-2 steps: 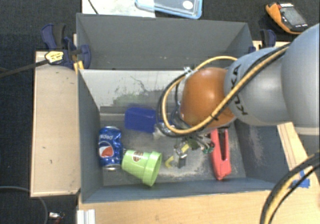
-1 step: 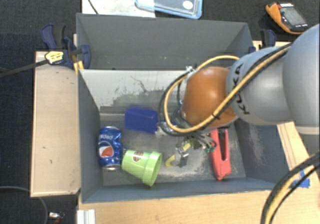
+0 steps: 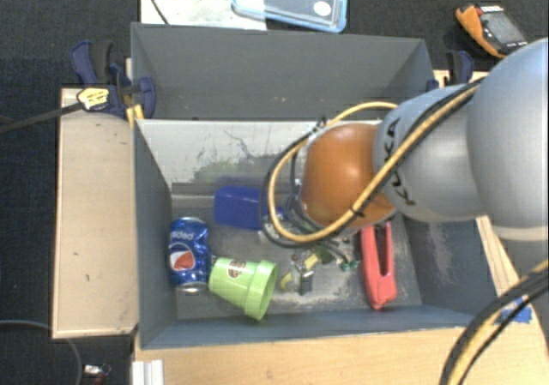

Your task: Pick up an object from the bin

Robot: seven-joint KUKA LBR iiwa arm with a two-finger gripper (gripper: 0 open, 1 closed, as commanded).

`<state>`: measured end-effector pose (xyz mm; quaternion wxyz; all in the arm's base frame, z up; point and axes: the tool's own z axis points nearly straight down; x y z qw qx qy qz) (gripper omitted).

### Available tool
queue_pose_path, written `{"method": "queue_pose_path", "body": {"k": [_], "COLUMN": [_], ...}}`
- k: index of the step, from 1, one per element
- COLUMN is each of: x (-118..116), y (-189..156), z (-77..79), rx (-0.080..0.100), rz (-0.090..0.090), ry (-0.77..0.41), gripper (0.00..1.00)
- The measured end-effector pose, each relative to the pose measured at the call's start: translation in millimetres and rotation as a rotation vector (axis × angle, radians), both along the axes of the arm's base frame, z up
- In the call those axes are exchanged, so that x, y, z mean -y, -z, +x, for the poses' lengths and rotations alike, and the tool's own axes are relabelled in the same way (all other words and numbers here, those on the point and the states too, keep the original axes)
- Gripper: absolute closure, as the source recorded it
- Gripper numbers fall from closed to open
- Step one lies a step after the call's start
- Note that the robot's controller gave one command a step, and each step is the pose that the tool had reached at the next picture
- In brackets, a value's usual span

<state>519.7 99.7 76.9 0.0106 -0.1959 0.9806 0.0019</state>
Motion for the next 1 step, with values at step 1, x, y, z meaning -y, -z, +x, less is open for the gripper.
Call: {"method": "queue_pose_path", "body": {"k": [1], "x": [-22.2], "y": [2.9], "z": [-5.0], "rx": [-0.001], "rz": [0.005], "ry": [-0.060], "gripper": [0.00]}}
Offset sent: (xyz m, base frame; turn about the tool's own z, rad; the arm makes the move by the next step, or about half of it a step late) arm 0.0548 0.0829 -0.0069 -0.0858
